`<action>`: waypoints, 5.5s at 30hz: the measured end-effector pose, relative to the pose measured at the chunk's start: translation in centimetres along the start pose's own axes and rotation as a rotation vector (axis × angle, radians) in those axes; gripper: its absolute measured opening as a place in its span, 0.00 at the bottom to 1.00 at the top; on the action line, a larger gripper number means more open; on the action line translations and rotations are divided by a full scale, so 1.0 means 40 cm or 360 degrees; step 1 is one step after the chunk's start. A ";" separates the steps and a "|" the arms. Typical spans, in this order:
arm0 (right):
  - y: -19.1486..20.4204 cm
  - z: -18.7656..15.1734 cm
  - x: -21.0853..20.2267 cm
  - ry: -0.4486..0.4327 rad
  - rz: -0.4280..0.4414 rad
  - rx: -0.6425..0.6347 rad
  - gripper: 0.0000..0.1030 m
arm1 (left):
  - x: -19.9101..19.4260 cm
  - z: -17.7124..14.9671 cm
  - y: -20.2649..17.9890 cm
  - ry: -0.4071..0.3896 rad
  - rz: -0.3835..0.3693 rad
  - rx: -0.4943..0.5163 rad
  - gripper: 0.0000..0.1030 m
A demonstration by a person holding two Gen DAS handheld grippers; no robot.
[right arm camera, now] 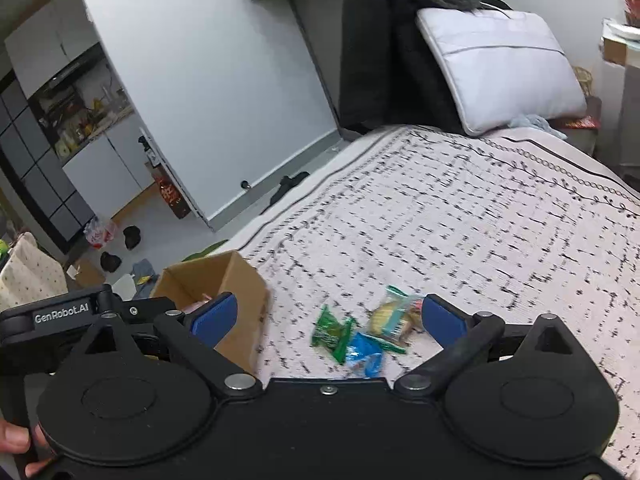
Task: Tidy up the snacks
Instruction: 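Move both grippers back toward the remaining green and blue snacks, then grasp green packet with left gripper while right gripper grasps yellow stick snack, then carry green packet and yellow snack over the box and open both grippers, then move both grippers back to the blue packet and clear-wrapped cake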
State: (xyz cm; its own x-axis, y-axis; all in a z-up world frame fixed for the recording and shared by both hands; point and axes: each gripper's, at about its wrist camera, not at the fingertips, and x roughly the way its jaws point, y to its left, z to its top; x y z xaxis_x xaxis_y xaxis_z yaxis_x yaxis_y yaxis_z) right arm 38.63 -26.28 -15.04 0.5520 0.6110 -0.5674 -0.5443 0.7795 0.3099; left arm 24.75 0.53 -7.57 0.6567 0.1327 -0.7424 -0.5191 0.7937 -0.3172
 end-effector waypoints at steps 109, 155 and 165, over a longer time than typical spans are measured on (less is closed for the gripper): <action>0.187 -0.025 0.152 -0.0053 0.0142 -0.0230 0.18 | 0.039 0.026 0.113 -0.0079 -0.0003 -0.0191 0.29; 0.342 -0.068 0.260 0.0105 0.0231 -0.0345 0.25 | 0.110 0.106 0.333 0.0052 0.0080 -0.0383 0.65; 0.267 -0.029 0.203 0.0064 0.0126 -0.0261 0.46 | 0.073 0.099 0.276 0.0033 0.0124 -0.0300 0.78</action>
State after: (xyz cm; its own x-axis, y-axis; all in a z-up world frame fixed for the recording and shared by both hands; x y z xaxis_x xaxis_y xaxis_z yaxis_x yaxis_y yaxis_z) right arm 36.54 -13.16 -17.23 0.4797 0.6610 -0.5770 -0.6824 0.6945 0.2282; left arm 23.12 12.03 -10.91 0.6001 0.1759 -0.7803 -0.6626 0.6559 -0.3617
